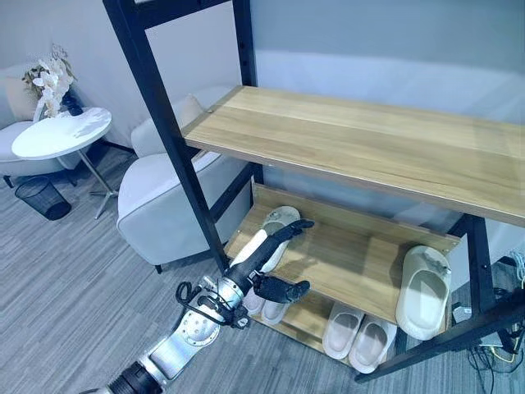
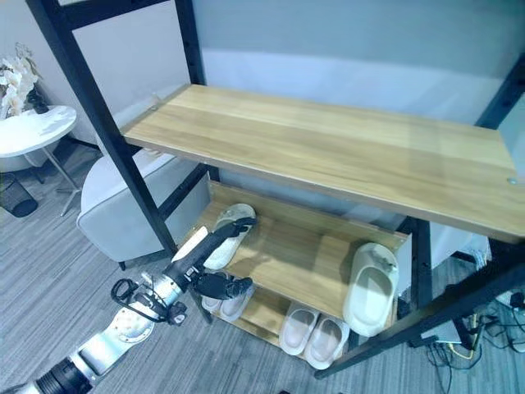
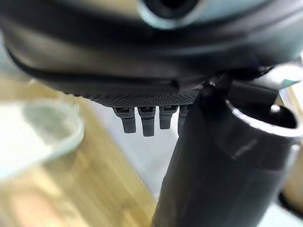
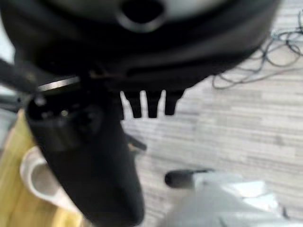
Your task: Arrange the slippers neatly on the shoe rack.
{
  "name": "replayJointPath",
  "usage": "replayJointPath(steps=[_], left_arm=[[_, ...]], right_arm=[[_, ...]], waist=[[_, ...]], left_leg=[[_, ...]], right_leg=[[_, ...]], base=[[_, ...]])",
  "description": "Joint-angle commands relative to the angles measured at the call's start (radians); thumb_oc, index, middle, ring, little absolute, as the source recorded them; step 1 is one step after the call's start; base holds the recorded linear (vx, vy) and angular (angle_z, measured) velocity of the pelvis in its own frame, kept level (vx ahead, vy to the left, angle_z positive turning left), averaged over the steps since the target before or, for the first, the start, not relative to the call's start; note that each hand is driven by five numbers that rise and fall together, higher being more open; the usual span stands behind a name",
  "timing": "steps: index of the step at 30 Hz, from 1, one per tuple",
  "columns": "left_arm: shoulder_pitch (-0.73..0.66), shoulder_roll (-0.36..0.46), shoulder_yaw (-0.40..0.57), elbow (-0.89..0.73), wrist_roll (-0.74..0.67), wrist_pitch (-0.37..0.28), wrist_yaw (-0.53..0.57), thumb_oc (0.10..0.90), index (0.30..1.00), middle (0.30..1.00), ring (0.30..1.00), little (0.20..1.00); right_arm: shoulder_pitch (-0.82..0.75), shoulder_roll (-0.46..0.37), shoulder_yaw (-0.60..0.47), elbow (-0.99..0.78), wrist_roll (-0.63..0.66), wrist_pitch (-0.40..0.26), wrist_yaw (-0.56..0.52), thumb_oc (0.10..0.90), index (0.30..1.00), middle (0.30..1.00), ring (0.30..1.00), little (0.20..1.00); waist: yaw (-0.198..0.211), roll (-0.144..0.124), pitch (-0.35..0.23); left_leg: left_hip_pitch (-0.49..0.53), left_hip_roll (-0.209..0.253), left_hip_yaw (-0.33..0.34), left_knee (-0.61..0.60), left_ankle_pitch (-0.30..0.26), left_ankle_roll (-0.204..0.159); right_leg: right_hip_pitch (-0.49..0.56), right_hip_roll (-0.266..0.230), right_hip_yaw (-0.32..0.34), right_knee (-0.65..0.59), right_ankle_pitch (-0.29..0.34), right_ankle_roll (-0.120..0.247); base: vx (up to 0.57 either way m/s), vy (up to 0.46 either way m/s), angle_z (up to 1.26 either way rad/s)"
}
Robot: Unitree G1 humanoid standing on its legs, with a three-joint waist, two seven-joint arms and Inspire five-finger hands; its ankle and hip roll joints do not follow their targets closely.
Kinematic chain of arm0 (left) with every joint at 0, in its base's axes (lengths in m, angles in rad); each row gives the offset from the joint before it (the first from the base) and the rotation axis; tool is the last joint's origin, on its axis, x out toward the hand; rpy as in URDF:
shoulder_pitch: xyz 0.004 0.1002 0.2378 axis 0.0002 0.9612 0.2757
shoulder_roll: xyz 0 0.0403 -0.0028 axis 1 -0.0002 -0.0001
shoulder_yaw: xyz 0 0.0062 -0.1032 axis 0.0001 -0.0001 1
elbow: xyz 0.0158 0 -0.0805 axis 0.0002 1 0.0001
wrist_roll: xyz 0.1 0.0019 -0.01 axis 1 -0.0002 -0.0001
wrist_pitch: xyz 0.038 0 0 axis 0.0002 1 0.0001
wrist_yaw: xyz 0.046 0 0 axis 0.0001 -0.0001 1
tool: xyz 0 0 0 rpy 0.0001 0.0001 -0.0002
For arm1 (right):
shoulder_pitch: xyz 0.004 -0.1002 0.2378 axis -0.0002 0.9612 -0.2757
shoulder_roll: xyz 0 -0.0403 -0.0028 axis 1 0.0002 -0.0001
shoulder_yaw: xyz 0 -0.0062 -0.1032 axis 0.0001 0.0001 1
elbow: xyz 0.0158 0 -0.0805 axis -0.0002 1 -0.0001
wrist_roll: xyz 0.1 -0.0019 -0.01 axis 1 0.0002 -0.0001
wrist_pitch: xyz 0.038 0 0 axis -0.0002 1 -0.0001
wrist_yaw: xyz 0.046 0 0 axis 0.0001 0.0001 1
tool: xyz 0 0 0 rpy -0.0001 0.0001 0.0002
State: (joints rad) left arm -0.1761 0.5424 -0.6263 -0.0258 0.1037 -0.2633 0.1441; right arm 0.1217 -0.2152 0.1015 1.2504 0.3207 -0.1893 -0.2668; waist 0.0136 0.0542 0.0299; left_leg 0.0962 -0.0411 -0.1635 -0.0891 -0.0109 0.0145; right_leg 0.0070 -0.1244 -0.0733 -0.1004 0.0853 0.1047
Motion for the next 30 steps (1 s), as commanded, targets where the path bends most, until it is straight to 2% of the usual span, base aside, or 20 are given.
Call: replayJointPath(steps=[1,8,9,15,21,30], left_arm=[[-0.216,-0.038,0.051,0.000,0.135,-0.093,0.088,0.800,0.900,0.900,0.900,0.900],[-0.303,-0.012,0.077,0.089,0.302,-0.062,0.184,0.800,0.900,0.900,0.900,0.900],[-0.340,0.005,0.078,0.117,0.367,-0.045,0.208,0.800,0.900,0.900,0.900,0.900],[-0.409,0.030,0.087,0.176,0.503,0.002,0.271,0.800,0.900,0.900,0.900,0.900],[-0.473,0.032,0.083,0.237,0.562,0.042,0.314,0.800,0.900,0.900,0.900,0.900],[-0.536,0.045,0.090,0.322,0.620,0.103,0.374,0.800,0.900,0.900,0.900,0.900]], right_arm=[[-0.005,-0.046,0.001,-0.020,-0.030,-0.030,-0.020,0.800,0.900,0.900,0.900,0.900],[0.002,-0.061,0.002,-0.030,-0.051,-0.032,-0.020,0.800,0.900,0.900,0.900,0.900],[0.000,-0.064,-0.002,-0.028,-0.052,-0.033,-0.017,0.800,0.900,0.900,0.900,0.900],[-0.015,-0.069,-0.012,-0.026,-0.041,-0.035,-0.016,0.800,0.900,0.900,0.900,0.900],[-0.034,-0.071,-0.008,-0.037,-0.030,-0.042,-0.011,0.800,0.900,0.900,0.900,0.900],[-0.053,-0.072,0.000,-0.066,-0.028,-0.055,-0.018,0.800,0.900,0.900,0.900,0.900]], waist=[[-0.002,-0.007,-0.005],[-0.015,-0.007,-0.012],[-0.020,-0.006,-0.011],[-0.029,-0.004,-0.014],[-0.032,-0.006,-0.009],[-0.044,-0.024,0.013]], left_leg=[[-0.090,-0.008,0.015,0.002,0.019,-0.033],[-0.116,-0.009,0.026,0.002,0.021,-0.035],[-0.124,-0.010,0.029,0.002,0.022,-0.034],[-0.149,-0.016,0.038,0.002,0.023,-0.032],[-0.186,-0.018,0.045,0.002,0.029,-0.031],[-0.262,-0.019,0.061,0.002,0.036,-0.027]], right_leg=[[0.047,0.028,-0.014,0.013,-0.082,0.032],[0.021,0.027,-0.003,0.013,-0.076,0.033],[0.011,0.027,0.003,0.013,-0.074,0.033],[-0.017,0.027,0.014,0.013,-0.068,0.035],[-0.058,0.026,0.030,0.013,-0.058,0.037],[-0.138,0.029,0.056,0.019,-0.040,0.034]], base=[[0.00,0.000,0.00],[0.02,0.017,-0.09],[0.00,0.000,0.00],[0.00,0.022,-0.03],[-0.03,0.026,-0.12],[-0.03,0.025,-0.07]])
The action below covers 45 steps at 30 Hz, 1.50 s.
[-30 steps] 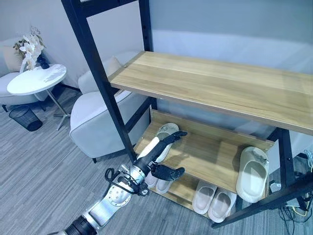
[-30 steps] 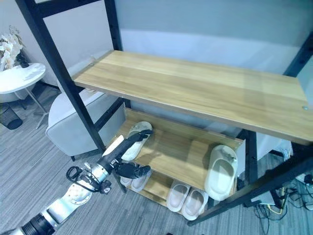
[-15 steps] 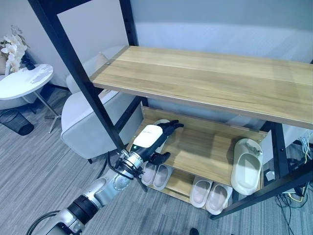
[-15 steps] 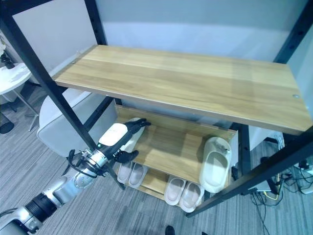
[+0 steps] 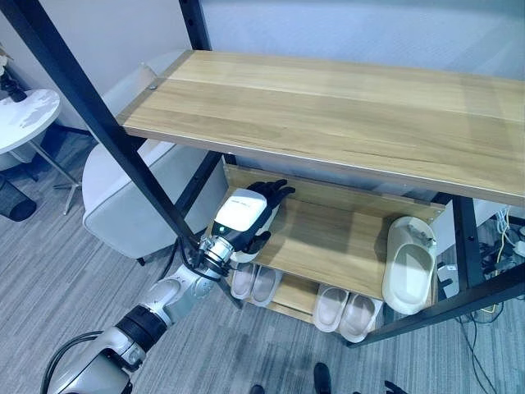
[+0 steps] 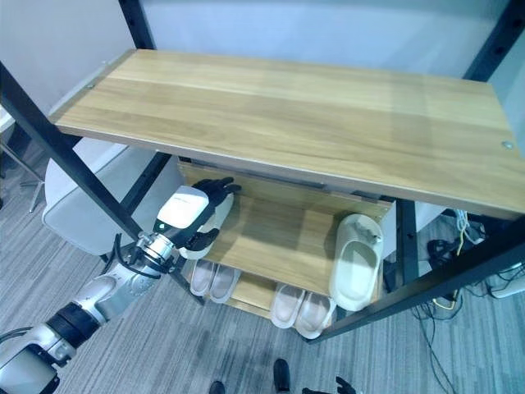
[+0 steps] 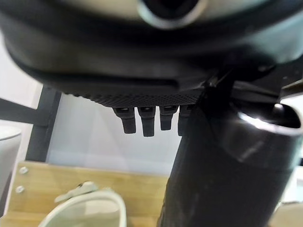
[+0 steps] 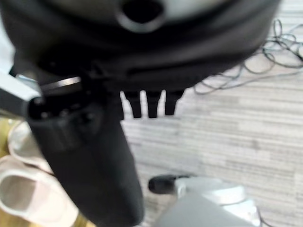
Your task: Arrange the slippers neatly on the shoe rack.
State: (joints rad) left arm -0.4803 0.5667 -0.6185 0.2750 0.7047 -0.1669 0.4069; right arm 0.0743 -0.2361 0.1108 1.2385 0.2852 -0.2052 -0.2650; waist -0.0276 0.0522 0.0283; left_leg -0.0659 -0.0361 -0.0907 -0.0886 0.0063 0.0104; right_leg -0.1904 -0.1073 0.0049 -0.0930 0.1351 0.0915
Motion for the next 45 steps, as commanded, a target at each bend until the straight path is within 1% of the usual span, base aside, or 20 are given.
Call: replayJointPath(steps=[1,2,5,11,16,23,26,31,38,39,40,41,45], left_arm=[[-0.233,0.020,0.082,0.022,0.019,0.007,0.112,0.800,0.900,0.900,0.900,0.900],[-0.252,0.026,0.087,0.033,0.033,0.022,0.124,0.800,0.900,0.900,0.900,0.900],[-0.264,0.026,0.084,0.046,0.043,0.031,0.132,0.800,0.900,0.900,0.900,0.900],[-0.301,0.039,0.082,0.075,0.063,0.055,0.146,0.800,0.900,0.900,0.900,0.900],[-0.310,0.051,0.098,0.059,0.069,0.067,0.152,0.800,0.900,0.900,0.900,0.900],[-0.325,0.047,0.091,0.082,0.084,0.086,0.164,0.800,0.900,0.900,0.900,0.900],[-0.354,0.055,0.073,0.117,0.086,0.102,0.168,0.800,0.900,0.900,0.900,0.900],[-0.376,0.059,0.068,0.161,0.085,0.123,0.182,0.800,0.900,0.900,0.900,0.900],[-0.422,0.064,0.061,0.207,0.066,0.142,0.201,0.800,0.900,0.900,0.900,0.900],[-0.438,0.065,0.059,0.224,0.056,0.149,0.203,0.701,0.752,0.752,0.752,0.752],[-0.440,0.064,0.057,0.226,0.056,0.149,0.204,0.538,0.507,0.507,0.507,0.507],[-0.445,0.058,0.059,0.231,0.037,0.149,0.196,0.400,0.300,0.300,0.300,0.300],[-0.433,0.027,0.080,0.222,-0.012,0.137,0.194,0.400,0.300,0.300,0.300,0.300]], right_arm=[[-0.006,-0.051,-0.010,-0.054,0.007,-0.039,-0.020,0.800,0.900,0.900,0.900,0.900],[-0.007,-0.050,-0.012,-0.058,0.011,-0.042,-0.022,0.800,0.900,0.900,0.900,0.900],[-0.009,-0.049,-0.012,-0.059,0.011,-0.043,-0.024,0.800,0.900,0.900,0.900,0.900],[-0.012,-0.046,-0.014,-0.068,0.017,-0.048,-0.022,0.800,0.900,0.900,0.900,0.900],[-0.008,-0.043,-0.016,-0.079,0.022,-0.049,-0.019,0.800,0.900,0.900,0.900,0.900],[-0.014,-0.046,-0.010,-0.094,0.019,-0.051,-0.025,0.800,0.900,0.900,0.900,0.900],[-0.021,-0.049,-0.005,-0.108,0.017,-0.054,-0.030,0.800,0.900,0.900,0.900,0.900],[-0.020,-0.046,-0.005,-0.116,0.016,-0.058,-0.038,0.800,0.900,0.900,0.900,0.900],[-0.025,-0.049,-0.005,-0.127,0.021,-0.060,-0.042,0.800,0.900,0.900,0.900,0.900],[-0.024,-0.048,-0.001,-0.134,0.021,-0.062,-0.044,0.800,0.900,0.900,0.900,0.900],[-0.024,-0.047,-0.001,-0.134,0.021,-0.062,-0.045,0.800,0.900,0.900,0.900,0.900],[-0.025,-0.047,-0.002,-0.145,0.026,-0.061,-0.046,0.800,0.900,0.900,0.900,0.900],[-0.025,-0.043,-0.002,-0.163,0.026,-0.062,-0.050,0.800,0.900,0.900,0.900,0.900]], waist=[[-0.002,-0.022,0.014],[-0.005,-0.030,0.021],[-0.005,-0.035,0.026],[-0.005,-0.054,0.033],[-0.002,-0.069,0.032],[-0.003,-0.072,0.044],[-0.008,-0.076,0.055],[-0.015,-0.085,0.056],[-0.025,-0.087,0.066],[-0.030,-0.087,0.073],[-0.029,-0.087,0.072],[-0.031,-0.086,0.077],[-0.034,-0.080,0.085]], left_leg=[[-0.102,-0.024,-0.011,0.001,0.019,-0.022],[-0.117,-0.024,-0.010,0.001,0.023,-0.021],[-0.126,-0.024,-0.006,0.001,0.026,-0.020],[-0.148,-0.023,-0.001,0.001,0.028,-0.020],[-0.153,-0.025,0.001,0.001,0.025,-0.017],[-0.150,-0.026,0.003,0.001,0.023,-0.017],[-0.162,-0.023,0.004,0.001,0.028,-0.017],[-0.183,-0.021,0.007,0.001,0.030,-0.016],[-0.201,-0.021,0.014,0.001,0.034,-0.017],[-0.207,-0.021,0.016,0.001,0.034,-0.017],[-0.208,-0.021,0.016,0.001,0.035,-0.017],[-0.211,-0.022,0.018,0.001,0.035,-0.017],[-0.219,-0.024,0.023,0.001,0.036,-0.016]], right_leg=[[0.057,0.012,-0.021,0.012,-0.090,0.047],[0.041,0.012,-0.016,0.013,-0.083,0.047],[0.031,0.012,-0.012,0.013,-0.078,0.048],[0.009,0.013,-0.004,0.010,-0.068,0.051],[0.001,0.013,0.002,0.010,-0.067,0.053],[0.001,0.013,0.000,0.014,-0.067,0.053],[-0.014,0.013,0.000,0.013,-0.059,0.055],[-0.034,0.016,0.007,0.011,-0.051,0.055],[-0.054,0.015,0.012,0.011,-0.044,0.057],[-0.061,0.016,0.015,0.012,-0.043,0.058],[-0.062,0.016,0.016,0.013,-0.042,0.058],[-0.067,0.014,0.017,0.013,-0.039,0.058],[-0.077,0.011,0.017,0.014,-0.035,0.059]], base=[[-0.03,0.033,-0.02],[0.00,0.000,0.00],[-0.01,0.031,-0.04],[0.00,0.008,-0.02],[0.01,0.013,-0.08],[0.00,0.000,0.00],[0.00,0.000,0.00],[0.00,0.001,-0.01],[0.00,0.000,0.00],[0.00,0.000,0.00],[0.00,0.013,-0.04],[0.01,0.009,-0.04],[0.00,0.006,-0.06]])
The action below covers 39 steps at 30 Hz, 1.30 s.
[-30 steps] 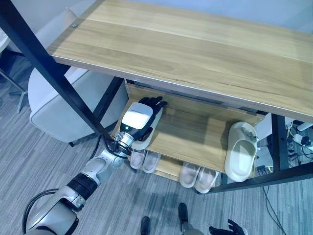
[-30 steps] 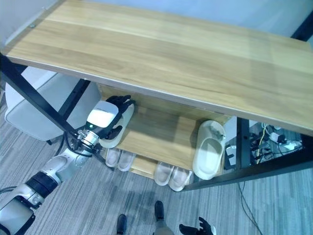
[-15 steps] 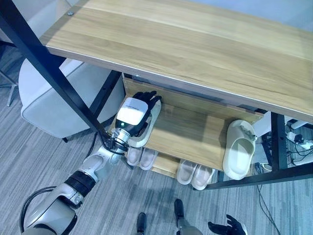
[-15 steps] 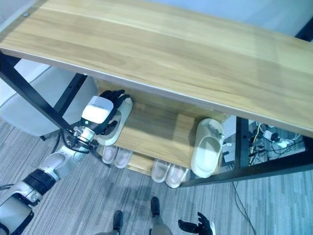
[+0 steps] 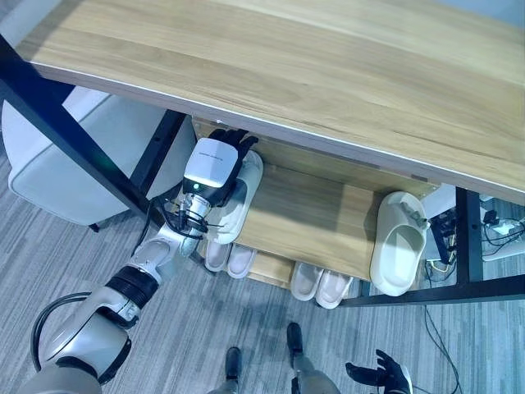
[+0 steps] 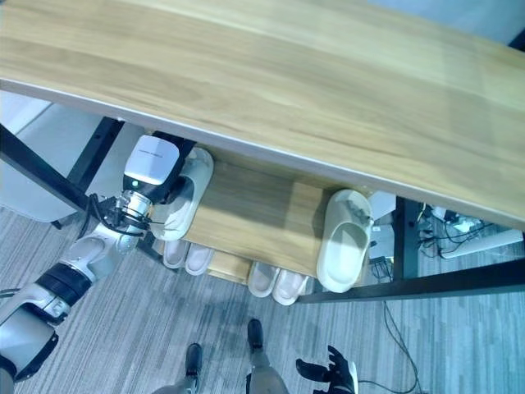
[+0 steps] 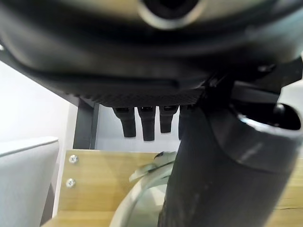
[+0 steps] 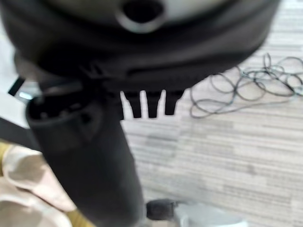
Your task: Arrange the slippers neatly on the shoe rack.
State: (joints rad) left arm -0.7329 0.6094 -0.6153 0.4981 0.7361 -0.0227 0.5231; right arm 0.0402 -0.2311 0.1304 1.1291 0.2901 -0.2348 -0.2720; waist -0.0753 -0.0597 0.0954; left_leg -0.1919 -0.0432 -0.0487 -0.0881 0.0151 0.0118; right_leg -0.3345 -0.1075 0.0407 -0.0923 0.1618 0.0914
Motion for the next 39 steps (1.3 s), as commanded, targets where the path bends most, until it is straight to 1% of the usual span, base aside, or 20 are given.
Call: replayJointPath(steps=[1,6,13,23,27,33,39], left_arm=[[-0.164,-0.035,0.083,-0.007,-0.062,-0.016,0.077,0.400,0.300,0.300,0.300,0.300],[-0.118,-0.098,0.078,-0.050,-0.083,-0.052,0.064,0.400,0.300,0.300,0.300,0.300],[-0.139,-0.184,0.028,-0.069,-0.104,-0.084,0.053,0.400,0.300,0.300,0.300,0.300],[-0.264,-0.328,-0.074,0.046,-0.125,-0.083,0.063,0.400,0.300,0.300,0.300,0.300],[-0.297,-0.371,-0.104,0.099,-0.122,-0.078,0.065,0.400,0.300,0.300,0.300,0.300],[-0.327,-0.425,-0.129,0.179,-0.134,-0.073,0.065,0.400,0.300,0.300,0.300,0.300],[-0.334,-0.466,-0.134,0.207,-0.160,-0.078,0.066,0.400,0.300,0.300,0.300,0.300]], right_arm=[[0.009,-0.046,-0.020,-0.058,0.021,-0.033,-0.045,0.800,0.900,0.900,0.900,0.900],[0.003,-0.044,-0.023,-0.052,0.021,-0.031,-0.053,0.800,0.900,0.900,0.900,0.900],[-0.019,-0.058,-0.017,-0.025,0.026,-0.032,-0.063,0.800,0.900,0.900,0.900,0.900],[-0.044,-0.090,0.008,-0.002,0.021,-0.034,-0.074,0.800,0.900,0.900,0.900,0.900],[-0.043,-0.102,0.011,0.003,0.025,-0.040,-0.076,0.800,0.900,0.900,0.900,0.900],[-0.050,-0.113,0.016,0.018,0.030,-0.042,-0.074,0.800,0.900,0.900,0.900,0.900],[-0.056,-0.118,0.025,0.020,0.034,-0.044,-0.072,0.800,0.900,0.900,0.900,0.900]], waist=[[0.013,0.035,0.020],[0.017,0.042,0.021],[0.014,0.047,0.019],[-0.012,0.052,0.030],[-0.023,0.054,0.034],[-0.037,0.058,0.031],[-0.041,0.063,0.030]], left_leg=[[-0.095,-0.018,-0.017,0.001,0.027,-0.017],[-0.099,-0.020,-0.014,0.001,0.026,-0.017],[-0.110,-0.020,-0.015,0.001,0.030,-0.020],[-0.142,-0.016,-0.006,0.001,0.039,-0.021],[-0.150,-0.015,0.000,0.001,0.039,-0.020],[-0.156,-0.014,0.007,0.001,0.038,-0.021],[-0.156,-0.015,0.007,0.001,0.035,-0.022]], right_leg=[[0.064,0.009,-0.016,0.014,-0.061,0.058],[0.057,0.007,-0.016,0.014,-0.062,0.057],[0.044,0.008,-0.017,0.013,-0.061,0.055],[0.006,0.009,-0.003,0.011,-0.051,0.055],[-0.005,0.010,0.005,0.011,-0.048,0.055],[-0.015,0.008,0.011,0.011,-0.048,0.054],[-0.018,0.007,0.013,0.012,-0.049,0.052]], base=[[0.00,0.000,0.00],[0.00,0.000,0.00],[0.00,0.000,0.00],[-0.01,-0.005,-0.02],[0.00,-0.001,-0.01],[0.01,-0.003,-0.03],[0.00,0.000,0.00]])
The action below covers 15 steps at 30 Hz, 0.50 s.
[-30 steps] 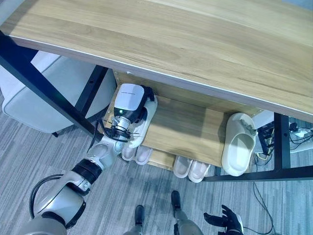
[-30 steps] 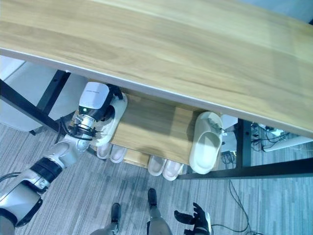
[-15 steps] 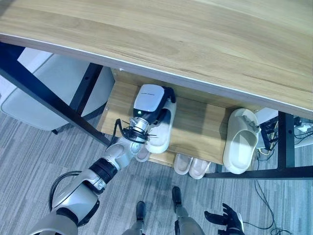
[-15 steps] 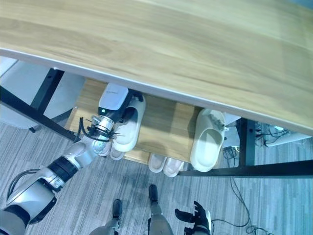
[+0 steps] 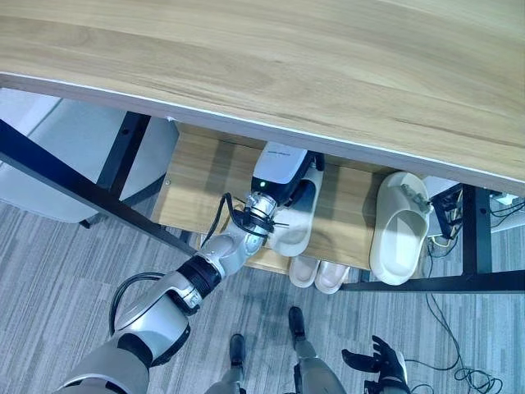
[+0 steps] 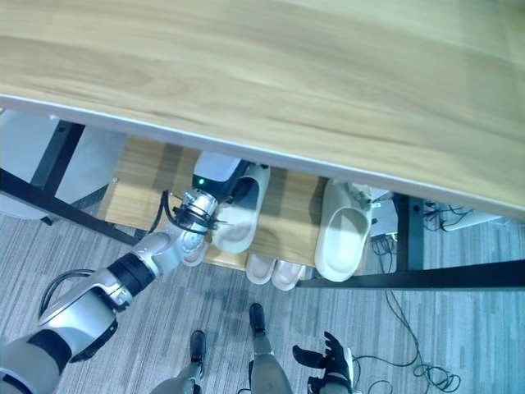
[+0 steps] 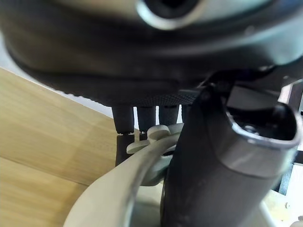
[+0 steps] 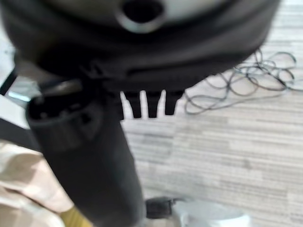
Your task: Arrange the slippers neatly on the shoe rack.
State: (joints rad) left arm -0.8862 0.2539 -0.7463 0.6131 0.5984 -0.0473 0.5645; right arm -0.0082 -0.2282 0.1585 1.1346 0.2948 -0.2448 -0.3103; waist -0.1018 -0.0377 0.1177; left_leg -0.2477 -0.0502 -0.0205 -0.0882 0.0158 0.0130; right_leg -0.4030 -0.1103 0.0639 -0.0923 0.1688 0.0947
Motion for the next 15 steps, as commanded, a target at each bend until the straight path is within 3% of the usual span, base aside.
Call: replayJointPath(steps=[1,15], left_arm=[[-0.178,-0.117,-0.003,0.095,-0.026,-0.055,0.024,0.400,0.300,0.300,0.300,0.300],[-0.079,-0.167,-0.010,-0.002,-0.081,-0.101,-0.014,0.400,0.300,0.300,0.300,0.300]], right_arm=[[-0.008,-0.122,-0.002,0.014,0.029,-0.035,-0.033,0.800,0.900,0.900,0.900,0.900],[-0.042,-0.115,0.002,0.005,0.050,-0.034,-0.033,0.800,0.900,0.900,0.900,0.900]], waist=[[-0.016,0.042,0.010],[0.003,0.056,0.030]], left_leg=[[-0.100,-0.009,-0.020,0.001,0.035,-0.023],[-0.069,-0.005,-0.023,0.001,0.032,-0.024]], right_leg=[[0.050,0.009,-0.010,0.012,-0.056,0.049],[0.077,0.016,-0.015,0.019,-0.071,0.040]], base=[[0.00,0.000,0.00],[0.00,-0.014,0.00]])
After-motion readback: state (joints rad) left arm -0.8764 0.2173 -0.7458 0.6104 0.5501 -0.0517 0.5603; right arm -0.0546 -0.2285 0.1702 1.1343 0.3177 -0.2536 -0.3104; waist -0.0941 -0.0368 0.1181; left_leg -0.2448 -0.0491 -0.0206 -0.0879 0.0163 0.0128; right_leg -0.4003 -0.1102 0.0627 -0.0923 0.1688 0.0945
